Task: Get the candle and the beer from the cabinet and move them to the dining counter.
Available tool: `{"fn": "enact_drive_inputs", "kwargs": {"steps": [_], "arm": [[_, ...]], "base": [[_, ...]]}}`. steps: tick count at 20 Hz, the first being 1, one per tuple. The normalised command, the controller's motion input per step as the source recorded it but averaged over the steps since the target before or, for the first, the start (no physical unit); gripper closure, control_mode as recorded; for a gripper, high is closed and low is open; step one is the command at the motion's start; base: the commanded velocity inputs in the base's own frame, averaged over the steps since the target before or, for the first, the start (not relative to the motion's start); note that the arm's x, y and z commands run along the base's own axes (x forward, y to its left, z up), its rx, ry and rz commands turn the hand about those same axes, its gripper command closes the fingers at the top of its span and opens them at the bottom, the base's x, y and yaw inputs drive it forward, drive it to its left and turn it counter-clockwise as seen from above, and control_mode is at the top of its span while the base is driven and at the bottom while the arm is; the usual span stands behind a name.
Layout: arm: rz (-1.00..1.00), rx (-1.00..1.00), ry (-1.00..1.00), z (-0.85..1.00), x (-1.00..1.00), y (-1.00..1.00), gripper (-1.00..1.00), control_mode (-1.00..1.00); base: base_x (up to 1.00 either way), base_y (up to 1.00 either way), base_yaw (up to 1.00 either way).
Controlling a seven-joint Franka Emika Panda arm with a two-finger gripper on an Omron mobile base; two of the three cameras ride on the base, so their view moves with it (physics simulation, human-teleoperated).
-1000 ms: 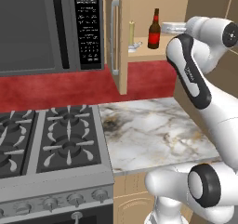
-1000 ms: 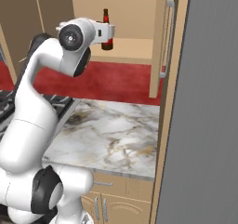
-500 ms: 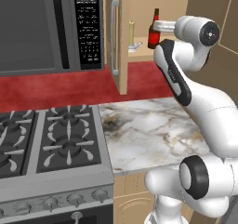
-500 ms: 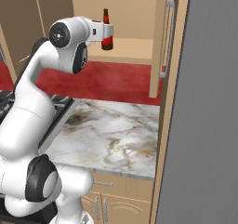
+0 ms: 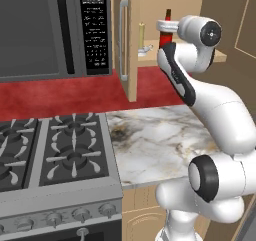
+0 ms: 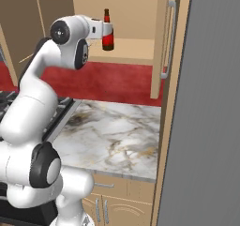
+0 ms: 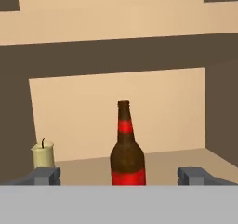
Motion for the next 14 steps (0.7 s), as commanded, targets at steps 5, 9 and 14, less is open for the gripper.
{"fn": "enact_drive_inputs", "kwargs": {"steps": [5, 9, 14], "arm": [[0.0, 0.0, 0.0, 0.0, 0.26, 0.0, -1.0, -1.0], [0.0, 0.0, 0.0, 0.0, 0.19, -0.03, -1.0, -1.0], [0.0, 0.0, 0.0, 0.0, 0.16, -0.08, -1.0, -1.0]], "base": [[0.0, 0.0, 0.0], [0.0, 0.0, 0.0], [0.0, 0.0, 0.0]]}}
